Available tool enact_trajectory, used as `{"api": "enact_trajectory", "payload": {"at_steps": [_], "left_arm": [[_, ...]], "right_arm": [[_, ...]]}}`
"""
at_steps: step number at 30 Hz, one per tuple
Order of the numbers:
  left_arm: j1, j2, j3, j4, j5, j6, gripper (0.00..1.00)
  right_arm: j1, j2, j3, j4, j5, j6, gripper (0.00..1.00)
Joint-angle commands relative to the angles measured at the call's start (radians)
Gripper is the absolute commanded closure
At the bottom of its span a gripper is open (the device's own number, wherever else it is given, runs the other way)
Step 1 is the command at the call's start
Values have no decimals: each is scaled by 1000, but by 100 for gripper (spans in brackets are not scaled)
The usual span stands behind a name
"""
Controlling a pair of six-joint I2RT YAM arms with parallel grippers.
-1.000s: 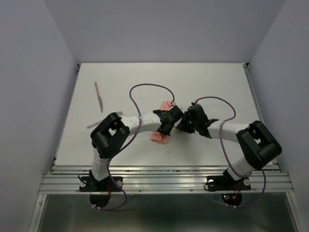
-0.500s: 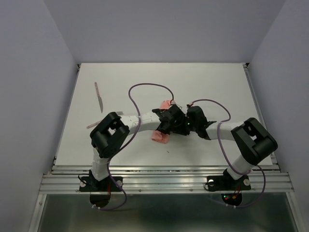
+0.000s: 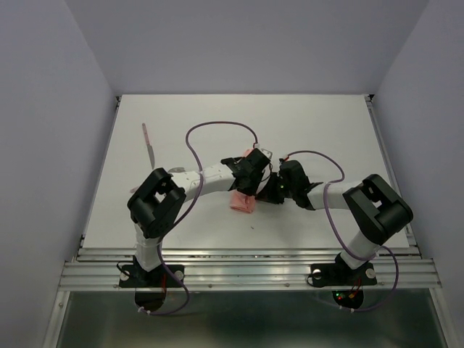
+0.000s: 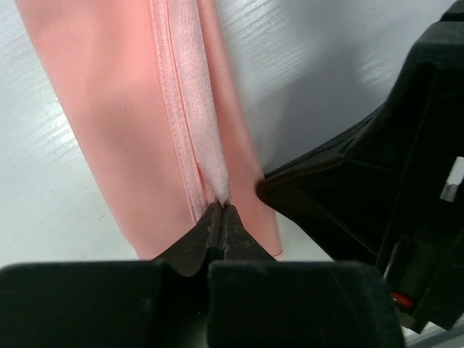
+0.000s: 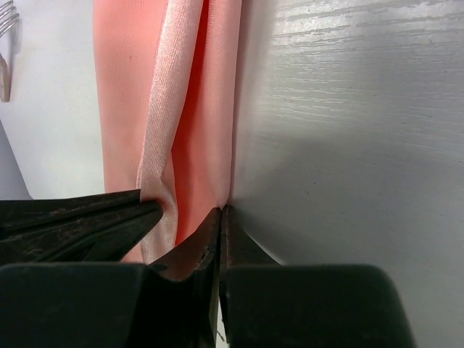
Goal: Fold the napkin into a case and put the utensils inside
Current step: Smooth out the smaller rectangle-folded napkin at the center of the board.
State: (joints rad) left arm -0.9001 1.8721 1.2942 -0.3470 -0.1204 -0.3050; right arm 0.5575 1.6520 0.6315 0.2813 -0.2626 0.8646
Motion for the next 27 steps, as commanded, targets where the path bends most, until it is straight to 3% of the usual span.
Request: {"api": "enact_trajectory", "payload": {"at_steps": [1, 21, 24, 25, 27], "left_arm": [[13, -62, -15, 51, 105, -14, 100], [26, 16, -3, 66, 152, -25, 100], [26, 15, 7, 54, 153, -22, 91], [26, 15, 10, 48, 148, -23, 82], [27, 12, 13, 45, 139, -22, 73]], "right_arm": [[9, 22, -6, -24, 3, -9, 99], [18, 22, 2, -16, 10, 5, 99], [18, 19, 2, -16, 13, 5, 99], [18, 20, 0, -14, 13, 5, 99], [18, 15, -1, -8, 11, 7, 98]]}}
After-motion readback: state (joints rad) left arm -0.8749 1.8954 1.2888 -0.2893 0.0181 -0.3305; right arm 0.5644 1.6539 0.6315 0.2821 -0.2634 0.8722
